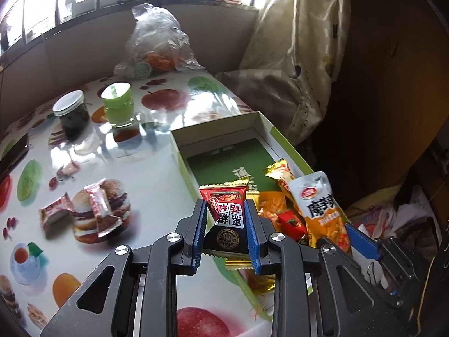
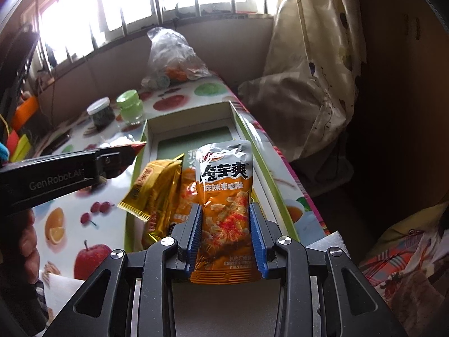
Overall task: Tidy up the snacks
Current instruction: 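Lower the orange pouch and red packet into the green box with both grippers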
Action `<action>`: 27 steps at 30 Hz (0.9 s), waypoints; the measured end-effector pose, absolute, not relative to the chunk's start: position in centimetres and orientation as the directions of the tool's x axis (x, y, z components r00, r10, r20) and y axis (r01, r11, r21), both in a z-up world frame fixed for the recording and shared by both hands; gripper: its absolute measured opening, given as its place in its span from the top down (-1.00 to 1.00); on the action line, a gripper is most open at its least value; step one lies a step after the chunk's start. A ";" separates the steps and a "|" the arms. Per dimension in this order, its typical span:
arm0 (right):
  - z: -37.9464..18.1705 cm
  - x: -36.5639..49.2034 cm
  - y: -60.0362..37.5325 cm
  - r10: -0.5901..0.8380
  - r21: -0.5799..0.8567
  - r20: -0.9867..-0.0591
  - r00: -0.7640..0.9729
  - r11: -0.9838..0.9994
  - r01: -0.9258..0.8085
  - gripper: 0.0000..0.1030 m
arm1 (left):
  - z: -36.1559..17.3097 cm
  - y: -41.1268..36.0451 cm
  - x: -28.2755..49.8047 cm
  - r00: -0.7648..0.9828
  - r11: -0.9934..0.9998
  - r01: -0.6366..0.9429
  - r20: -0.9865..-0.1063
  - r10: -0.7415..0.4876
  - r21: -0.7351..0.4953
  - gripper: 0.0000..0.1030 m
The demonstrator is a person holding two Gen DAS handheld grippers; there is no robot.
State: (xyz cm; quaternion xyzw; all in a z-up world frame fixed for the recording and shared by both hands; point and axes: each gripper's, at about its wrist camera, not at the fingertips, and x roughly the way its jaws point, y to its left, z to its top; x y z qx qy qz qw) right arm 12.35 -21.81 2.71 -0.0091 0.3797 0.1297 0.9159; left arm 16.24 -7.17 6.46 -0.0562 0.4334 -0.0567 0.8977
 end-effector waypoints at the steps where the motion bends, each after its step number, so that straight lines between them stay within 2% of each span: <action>1: 2.5 12.5 -21.8 0.224 0.074 -0.702 0.676 0.967 -0.243 0.39 | 6.2 -7.5 16.4 0.612 0.987 0.058 -0.776 -0.155 -0.151 0.46; 9: 2.0 13.1 -21.5 0.193 0.035 -0.701 0.686 0.971 -0.238 0.36 | 4.9 -8.6 17.1 0.579 0.982 0.082 -0.794 -0.188 -0.172 0.46; 27: 1.5 14.3 -21.5 0.182 0.023 -0.697 0.694 0.973 -0.232 0.28 | 4.9 -9.8 19.7 0.597 0.979 0.113 -0.777 -0.201 -0.167 0.46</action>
